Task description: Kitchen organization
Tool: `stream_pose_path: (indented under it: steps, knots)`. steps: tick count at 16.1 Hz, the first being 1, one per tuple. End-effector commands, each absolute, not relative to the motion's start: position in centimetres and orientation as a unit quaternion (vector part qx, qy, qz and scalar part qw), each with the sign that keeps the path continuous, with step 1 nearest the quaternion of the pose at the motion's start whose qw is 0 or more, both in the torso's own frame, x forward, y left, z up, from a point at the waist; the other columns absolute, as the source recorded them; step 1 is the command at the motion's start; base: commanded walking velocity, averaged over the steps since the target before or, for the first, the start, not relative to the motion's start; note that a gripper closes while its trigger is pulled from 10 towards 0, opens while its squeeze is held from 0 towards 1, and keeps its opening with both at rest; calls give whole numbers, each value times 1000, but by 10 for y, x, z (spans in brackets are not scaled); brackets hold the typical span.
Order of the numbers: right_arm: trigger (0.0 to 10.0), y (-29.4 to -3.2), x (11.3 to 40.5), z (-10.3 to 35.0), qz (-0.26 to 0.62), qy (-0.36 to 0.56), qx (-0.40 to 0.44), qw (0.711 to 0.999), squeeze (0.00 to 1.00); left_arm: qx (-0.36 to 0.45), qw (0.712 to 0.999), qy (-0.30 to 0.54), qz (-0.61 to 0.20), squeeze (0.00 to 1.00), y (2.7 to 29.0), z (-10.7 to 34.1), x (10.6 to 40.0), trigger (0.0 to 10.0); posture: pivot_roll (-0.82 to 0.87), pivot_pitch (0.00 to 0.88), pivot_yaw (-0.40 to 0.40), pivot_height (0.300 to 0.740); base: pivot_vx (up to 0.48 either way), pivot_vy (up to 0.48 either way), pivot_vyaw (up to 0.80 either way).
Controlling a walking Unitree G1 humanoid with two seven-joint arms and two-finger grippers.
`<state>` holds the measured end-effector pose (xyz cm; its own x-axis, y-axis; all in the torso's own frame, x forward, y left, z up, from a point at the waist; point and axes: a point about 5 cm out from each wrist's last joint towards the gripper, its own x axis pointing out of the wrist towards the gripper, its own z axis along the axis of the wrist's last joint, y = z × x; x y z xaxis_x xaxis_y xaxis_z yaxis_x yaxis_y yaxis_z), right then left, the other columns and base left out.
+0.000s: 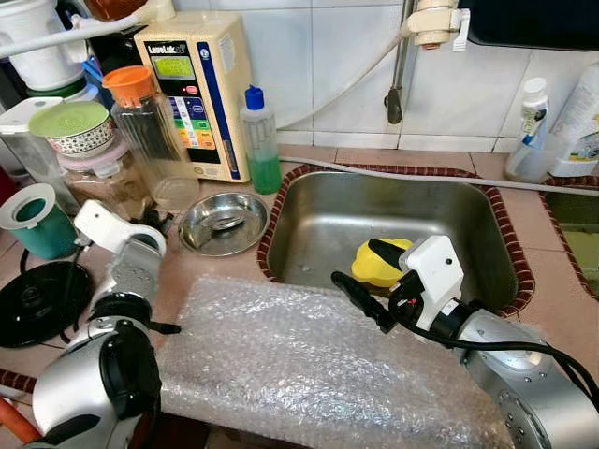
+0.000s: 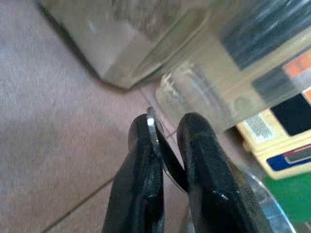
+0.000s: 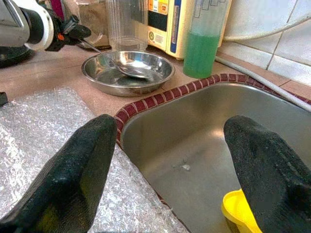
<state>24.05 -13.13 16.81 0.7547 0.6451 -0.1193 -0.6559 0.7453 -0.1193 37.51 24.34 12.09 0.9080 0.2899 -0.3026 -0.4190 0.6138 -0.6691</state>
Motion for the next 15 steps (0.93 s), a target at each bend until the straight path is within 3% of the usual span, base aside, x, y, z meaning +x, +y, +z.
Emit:
stream_pose_path:
  steps: [1,4,9,15]
  knots:
    - [10000,-129,242,172,353,26,-82,932,0,-364,898,111,221,0,250,111,369,0,-109,0,109,740,0,0,0]
    - [10000,-130,243,171,353,28,-83,932,0,-332,904,119,239,0,261,109,364,0,-99,0,98,740,0,0,0]
    - [10000,-127,247,171,361,28,-84,929,0,-364,894,95,244,0,273,112,360,0,-67,0,79,740,0,0,0]
    - [10000,-131,258,172,330,15,-89,940,0,-470,878,-28,91,0,238,173,386,0,-58,0,83,740,0,0,0]
